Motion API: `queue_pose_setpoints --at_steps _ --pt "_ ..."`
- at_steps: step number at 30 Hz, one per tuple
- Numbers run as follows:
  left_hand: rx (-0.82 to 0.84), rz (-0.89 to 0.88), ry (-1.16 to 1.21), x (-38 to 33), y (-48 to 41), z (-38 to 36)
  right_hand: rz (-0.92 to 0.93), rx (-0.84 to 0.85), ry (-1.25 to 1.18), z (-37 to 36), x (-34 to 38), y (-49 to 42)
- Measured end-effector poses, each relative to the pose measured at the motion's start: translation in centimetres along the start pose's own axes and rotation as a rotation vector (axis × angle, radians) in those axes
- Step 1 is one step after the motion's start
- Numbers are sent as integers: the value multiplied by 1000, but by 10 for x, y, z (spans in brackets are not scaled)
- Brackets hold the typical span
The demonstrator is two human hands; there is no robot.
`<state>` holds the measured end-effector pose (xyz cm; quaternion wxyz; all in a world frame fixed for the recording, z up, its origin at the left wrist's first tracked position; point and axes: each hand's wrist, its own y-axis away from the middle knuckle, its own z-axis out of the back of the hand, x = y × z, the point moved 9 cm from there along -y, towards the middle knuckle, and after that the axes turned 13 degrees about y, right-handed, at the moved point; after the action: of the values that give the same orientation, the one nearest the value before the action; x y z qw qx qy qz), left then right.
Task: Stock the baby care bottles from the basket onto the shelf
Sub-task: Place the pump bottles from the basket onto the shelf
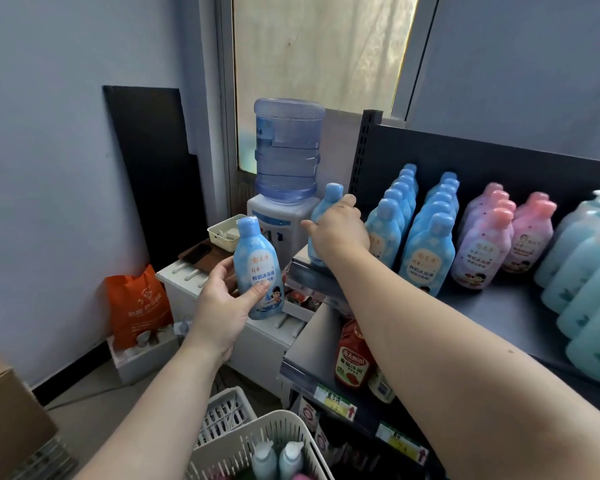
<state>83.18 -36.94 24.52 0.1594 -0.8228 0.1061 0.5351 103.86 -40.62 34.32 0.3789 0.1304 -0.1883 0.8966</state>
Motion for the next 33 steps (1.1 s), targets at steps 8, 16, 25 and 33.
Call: queue_pose_setpoints --at_steps 8,16,25,33 --pt "2 2 -9 -2 7 13 -38 34 37 2 -1 14" --pt "77 54 38 -10 12 2 112 -76 20 39 12 44" --pt "365 145 258 -41 17 -59 442 421 -485 73 45 81" --pt "500 114 307 -62 -5 -111 457 217 -374 124 43 23"
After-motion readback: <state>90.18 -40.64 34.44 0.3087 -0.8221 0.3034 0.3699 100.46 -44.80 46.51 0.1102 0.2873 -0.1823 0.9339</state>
